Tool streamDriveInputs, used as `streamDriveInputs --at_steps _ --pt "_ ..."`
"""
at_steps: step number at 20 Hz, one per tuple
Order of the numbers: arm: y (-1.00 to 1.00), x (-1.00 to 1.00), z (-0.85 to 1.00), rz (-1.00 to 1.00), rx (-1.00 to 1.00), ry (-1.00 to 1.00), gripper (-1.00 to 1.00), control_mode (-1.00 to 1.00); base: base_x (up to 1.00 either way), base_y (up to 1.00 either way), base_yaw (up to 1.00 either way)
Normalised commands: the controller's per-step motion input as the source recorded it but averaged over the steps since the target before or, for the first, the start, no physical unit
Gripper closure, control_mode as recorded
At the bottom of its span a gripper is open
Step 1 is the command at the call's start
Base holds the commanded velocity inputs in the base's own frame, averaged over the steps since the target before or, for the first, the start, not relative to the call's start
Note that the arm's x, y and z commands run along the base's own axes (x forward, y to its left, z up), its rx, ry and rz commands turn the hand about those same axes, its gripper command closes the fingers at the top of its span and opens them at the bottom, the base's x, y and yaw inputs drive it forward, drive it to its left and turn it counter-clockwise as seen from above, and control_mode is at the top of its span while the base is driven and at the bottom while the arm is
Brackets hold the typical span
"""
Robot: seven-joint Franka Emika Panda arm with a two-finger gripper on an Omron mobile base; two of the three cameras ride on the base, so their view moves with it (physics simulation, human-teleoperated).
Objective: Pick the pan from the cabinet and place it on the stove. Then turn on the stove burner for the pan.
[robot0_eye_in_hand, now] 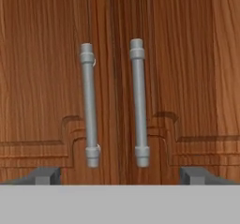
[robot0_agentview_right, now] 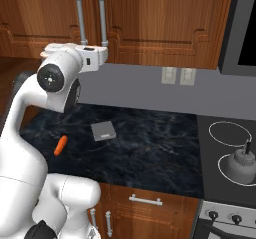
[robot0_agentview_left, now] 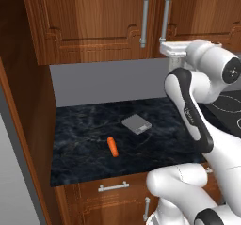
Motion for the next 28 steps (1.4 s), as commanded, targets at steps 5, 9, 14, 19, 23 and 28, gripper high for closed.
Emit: streamDriveInputs --at_steps 5,9,14,19,23,28 --pt "-0.07 0.43 0.24 0.00 0.00 -0.13 -1.00 -1.00 0.00 0.00 0.00" --pt "-0.12 0.40 0.13 0.00 0.00 -0.12 -1.00 -1.00 0.00 0.00 0.00" --pt "-0.06 0.39 0.05 0.00 0.00 -0.10 -1.00 -1.00 0.00 0.00 0.00" --pt "0.00 0.38 0.00 0.00 0.00 -0.05 -1.00 -1.00 0.00 0.00 0.00" --pt "0.00 0.34 0.00 0.00 0.00 -0.04 -1.00 -1.00 0.00 0.00 0.00" --pt "0.00 0.33 0.00 0.01 0.00 -0.03 -1.00 -1.00 0.00 0.00 0.00"
